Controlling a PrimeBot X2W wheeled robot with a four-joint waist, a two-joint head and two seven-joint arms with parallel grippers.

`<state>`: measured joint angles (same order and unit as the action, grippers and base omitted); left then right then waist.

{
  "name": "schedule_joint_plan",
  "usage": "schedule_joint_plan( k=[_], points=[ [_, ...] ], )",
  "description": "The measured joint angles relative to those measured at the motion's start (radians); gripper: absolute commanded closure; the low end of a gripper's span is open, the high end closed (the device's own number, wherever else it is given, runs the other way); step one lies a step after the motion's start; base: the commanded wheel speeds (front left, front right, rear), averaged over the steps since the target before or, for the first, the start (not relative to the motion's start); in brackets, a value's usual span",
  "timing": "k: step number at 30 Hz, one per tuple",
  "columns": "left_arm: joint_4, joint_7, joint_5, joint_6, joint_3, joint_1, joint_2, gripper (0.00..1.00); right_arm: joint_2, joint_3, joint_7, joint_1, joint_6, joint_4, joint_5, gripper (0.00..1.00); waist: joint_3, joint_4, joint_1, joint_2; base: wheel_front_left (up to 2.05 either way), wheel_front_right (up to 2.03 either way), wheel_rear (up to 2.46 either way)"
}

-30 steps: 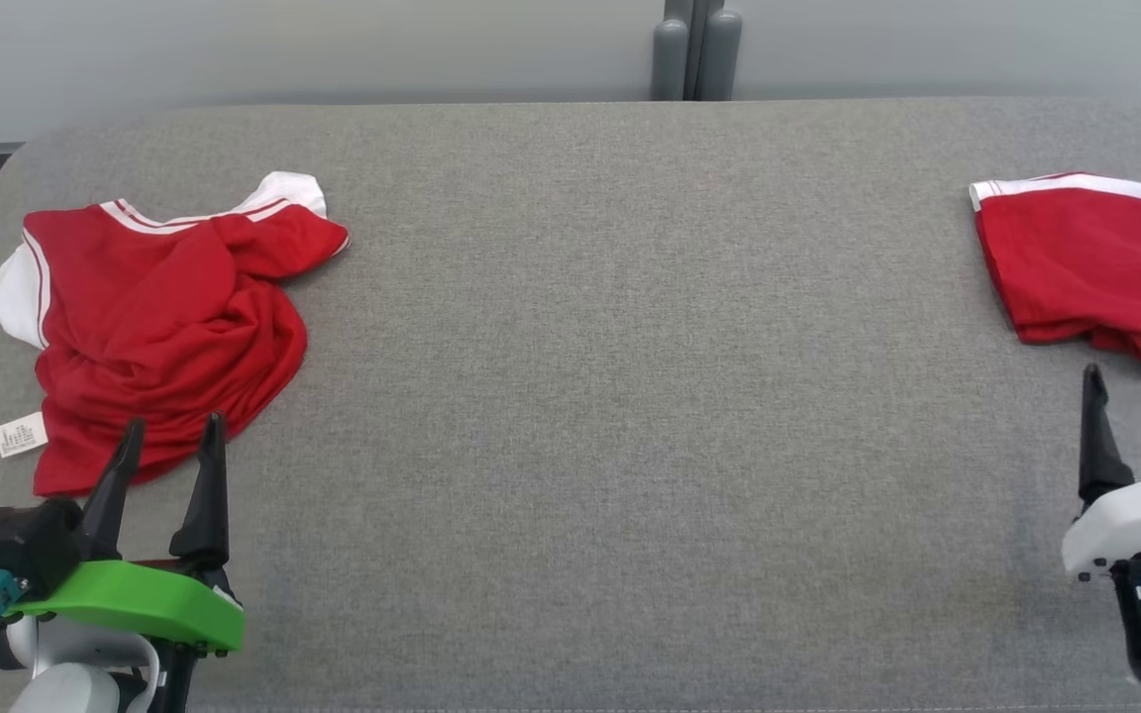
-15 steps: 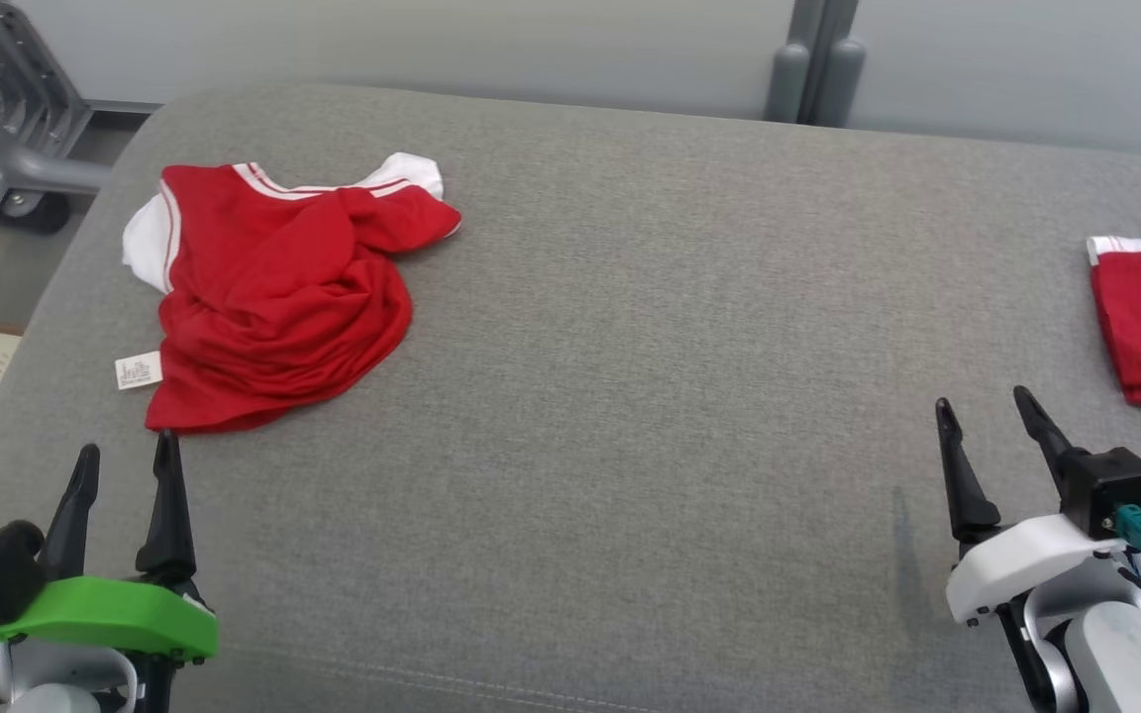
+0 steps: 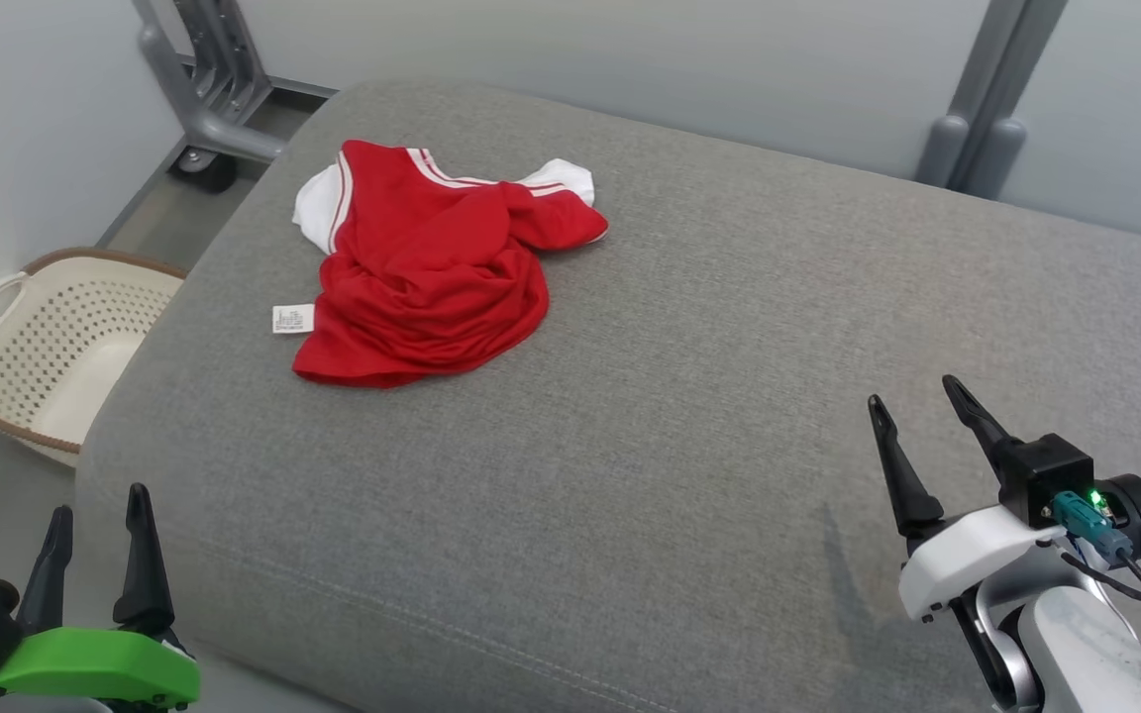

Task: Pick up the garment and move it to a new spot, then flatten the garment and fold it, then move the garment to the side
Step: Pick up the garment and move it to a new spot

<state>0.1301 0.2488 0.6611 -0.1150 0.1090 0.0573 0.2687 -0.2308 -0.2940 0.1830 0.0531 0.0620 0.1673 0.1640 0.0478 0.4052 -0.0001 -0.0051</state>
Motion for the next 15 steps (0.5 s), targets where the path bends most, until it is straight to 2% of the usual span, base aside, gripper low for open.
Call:
schedule_joint_plan(
  k=[8,15],
  points=[
    [-0.015,0.0,-0.005,-0.001,-0.039,0.015,-0.002,0.0,0.016,-0.029,-0.008,0.011,-0.009,0.004,-0.008,0.0,-0.017,0.091,0.0,0.0,0.0,0.0,0.0],
    [-0.027,0.0,-0.005,0.012,-0.022,0.01,0.01,0.0,0.028,-0.031,-0.027,0.011,-0.006,-0.014,-0.009,0.0,-0.011,0.115,0.0,0.0,0.0,0.0,0.0]
  ],
)
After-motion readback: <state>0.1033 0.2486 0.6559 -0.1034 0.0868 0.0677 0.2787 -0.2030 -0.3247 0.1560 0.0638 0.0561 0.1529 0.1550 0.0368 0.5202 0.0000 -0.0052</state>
